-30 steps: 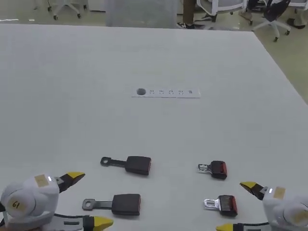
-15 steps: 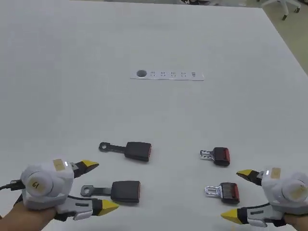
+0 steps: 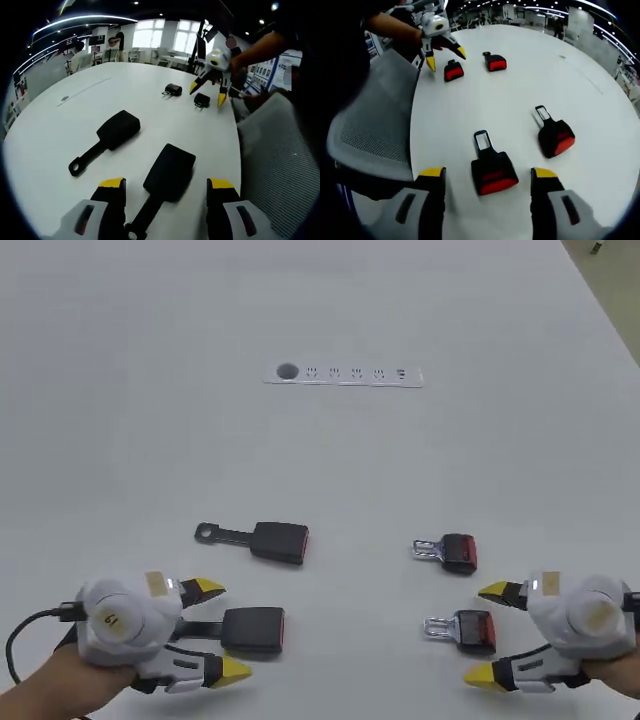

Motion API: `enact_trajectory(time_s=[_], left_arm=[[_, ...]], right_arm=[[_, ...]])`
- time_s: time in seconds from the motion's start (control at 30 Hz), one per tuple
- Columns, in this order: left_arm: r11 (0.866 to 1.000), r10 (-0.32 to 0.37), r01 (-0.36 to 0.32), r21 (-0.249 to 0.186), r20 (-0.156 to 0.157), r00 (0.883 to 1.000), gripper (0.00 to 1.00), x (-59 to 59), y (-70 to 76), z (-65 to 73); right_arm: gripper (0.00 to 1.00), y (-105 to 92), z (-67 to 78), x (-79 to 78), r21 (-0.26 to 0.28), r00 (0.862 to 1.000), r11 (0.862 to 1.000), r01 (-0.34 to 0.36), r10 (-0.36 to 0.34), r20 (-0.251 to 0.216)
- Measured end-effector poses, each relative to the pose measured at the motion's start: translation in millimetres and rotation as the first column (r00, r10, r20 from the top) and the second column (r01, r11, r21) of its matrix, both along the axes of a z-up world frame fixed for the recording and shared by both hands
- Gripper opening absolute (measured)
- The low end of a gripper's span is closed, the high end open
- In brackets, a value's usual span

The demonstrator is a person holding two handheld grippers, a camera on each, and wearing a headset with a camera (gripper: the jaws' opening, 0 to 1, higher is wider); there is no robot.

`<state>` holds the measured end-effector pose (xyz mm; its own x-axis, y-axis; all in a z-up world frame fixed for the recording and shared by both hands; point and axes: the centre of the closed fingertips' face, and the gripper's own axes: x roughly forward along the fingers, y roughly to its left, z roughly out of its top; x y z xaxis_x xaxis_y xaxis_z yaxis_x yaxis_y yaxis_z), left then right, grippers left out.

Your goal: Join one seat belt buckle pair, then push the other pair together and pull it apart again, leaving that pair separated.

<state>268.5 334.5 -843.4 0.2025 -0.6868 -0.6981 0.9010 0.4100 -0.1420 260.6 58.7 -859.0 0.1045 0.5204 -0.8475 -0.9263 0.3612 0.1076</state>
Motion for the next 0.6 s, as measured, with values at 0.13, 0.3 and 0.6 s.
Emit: enact_trajectory(time_s=[0.13,0.3,0.6], left_arm=[[0.999,-0.038,0.038,0.009,0.015,0.999,0.67,-0.8,-3.3,-5.2],[0.993,-0.109,0.107,0.046,0.043,0.993,0.62,-2.4,-6.6,-11.2],[0.986,-0.155,0.150,0.070,0.068,0.986,0.54,1.3,-5.4,-15.2]], right_arm=[[0.66,2.9,1.8,2.0,0.008,1.000,1.000,0.003,-0.003,-0.015],[0.65,-2.0,-1.3,1.5,-0.023,0.999,0.999,-0.038,0.037,-0.034],[0.59,-2.8,-3.4,2.7,-0.045,0.992,0.991,-0.129,0.129,-0.007]])
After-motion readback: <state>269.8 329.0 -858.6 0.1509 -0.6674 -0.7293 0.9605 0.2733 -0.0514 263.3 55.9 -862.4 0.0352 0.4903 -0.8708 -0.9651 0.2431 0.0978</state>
